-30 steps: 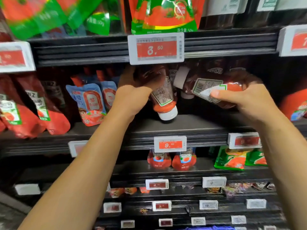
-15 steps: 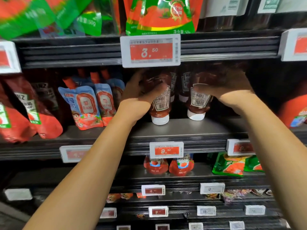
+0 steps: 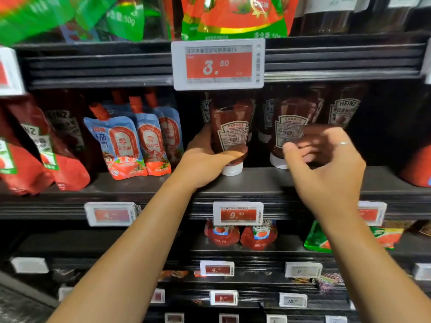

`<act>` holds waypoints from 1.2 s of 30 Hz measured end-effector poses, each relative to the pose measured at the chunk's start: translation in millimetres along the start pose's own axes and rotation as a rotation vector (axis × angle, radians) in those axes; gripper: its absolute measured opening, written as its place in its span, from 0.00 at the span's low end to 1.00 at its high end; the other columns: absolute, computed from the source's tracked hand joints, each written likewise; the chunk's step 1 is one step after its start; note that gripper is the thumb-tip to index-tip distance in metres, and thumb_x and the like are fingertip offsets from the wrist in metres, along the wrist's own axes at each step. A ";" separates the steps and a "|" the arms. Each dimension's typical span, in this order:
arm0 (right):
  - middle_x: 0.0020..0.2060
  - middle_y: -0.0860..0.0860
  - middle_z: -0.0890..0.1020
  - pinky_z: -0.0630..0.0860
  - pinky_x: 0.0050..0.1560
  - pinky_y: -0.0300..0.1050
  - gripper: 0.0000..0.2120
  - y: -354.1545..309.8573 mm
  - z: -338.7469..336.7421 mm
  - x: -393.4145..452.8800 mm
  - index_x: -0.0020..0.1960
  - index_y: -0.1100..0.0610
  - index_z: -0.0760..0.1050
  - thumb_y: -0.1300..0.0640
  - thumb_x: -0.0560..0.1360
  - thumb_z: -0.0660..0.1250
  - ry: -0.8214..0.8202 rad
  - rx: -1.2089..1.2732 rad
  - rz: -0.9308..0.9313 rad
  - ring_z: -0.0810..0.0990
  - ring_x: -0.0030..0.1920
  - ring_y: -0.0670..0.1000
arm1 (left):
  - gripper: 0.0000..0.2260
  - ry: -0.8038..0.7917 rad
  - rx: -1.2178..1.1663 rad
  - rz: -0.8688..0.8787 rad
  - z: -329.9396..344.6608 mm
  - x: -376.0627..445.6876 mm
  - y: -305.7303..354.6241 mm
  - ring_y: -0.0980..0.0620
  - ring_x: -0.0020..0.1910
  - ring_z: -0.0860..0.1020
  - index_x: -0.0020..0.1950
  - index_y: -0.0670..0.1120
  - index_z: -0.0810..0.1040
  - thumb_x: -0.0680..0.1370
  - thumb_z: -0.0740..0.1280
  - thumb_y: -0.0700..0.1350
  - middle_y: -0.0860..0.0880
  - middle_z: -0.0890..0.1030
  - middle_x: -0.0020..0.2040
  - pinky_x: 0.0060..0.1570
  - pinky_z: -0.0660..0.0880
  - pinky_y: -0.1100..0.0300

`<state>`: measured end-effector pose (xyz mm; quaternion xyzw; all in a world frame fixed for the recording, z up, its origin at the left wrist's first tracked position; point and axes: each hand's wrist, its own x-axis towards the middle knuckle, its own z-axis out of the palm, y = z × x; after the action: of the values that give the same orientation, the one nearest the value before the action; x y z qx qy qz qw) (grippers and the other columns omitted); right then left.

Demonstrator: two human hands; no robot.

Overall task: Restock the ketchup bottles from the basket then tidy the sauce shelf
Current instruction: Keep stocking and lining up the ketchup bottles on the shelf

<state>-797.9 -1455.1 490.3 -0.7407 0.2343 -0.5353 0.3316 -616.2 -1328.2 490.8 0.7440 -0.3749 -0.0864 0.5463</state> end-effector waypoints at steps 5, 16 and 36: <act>0.44 0.39 0.83 0.82 0.45 0.43 0.17 -31.6 37.4 7.8 0.55 0.42 0.74 0.41 0.69 0.74 -0.240 0.039 0.001 0.82 0.43 0.40 | 0.22 0.019 0.034 -0.009 -2.4 0.0 -1.3 0.80 0.41 0.75 0.63 0.60 0.71 0.73 0.76 0.55 0.68 0.78 0.44 0.37 0.68 0.83; 0.73 0.52 0.70 0.68 0.69 0.52 0.41 -79.0 99.7 52.6 0.76 0.48 0.62 0.29 0.71 0.67 -0.494 -0.461 -0.179 0.68 0.73 0.57 | 0.16 0.073 0.338 -0.116 -1.5 7.0 -11.0 0.65 0.35 0.63 0.64 0.43 0.74 0.80 0.66 0.50 0.60 0.66 0.38 0.32 0.63 0.74; 0.70 0.44 0.75 0.74 0.62 0.35 0.31 -49.0 87.4 60.9 0.76 0.45 0.63 0.52 0.77 0.72 -0.691 0.069 -0.073 0.76 0.62 0.39 | 0.27 0.170 0.035 0.008 -4.4 -10.1 5.0 0.66 0.46 0.70 0.77 0.56 0.63 0.79 0.67 0.49 0.60 0.72 0.56 0.44 0.63 0.76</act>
<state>-696.1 -1444.0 547.3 -0.8744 0.0634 -0.2719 0.3967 -623.3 -1318.9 494.0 0.7565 -0.3317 -0.0140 0.5634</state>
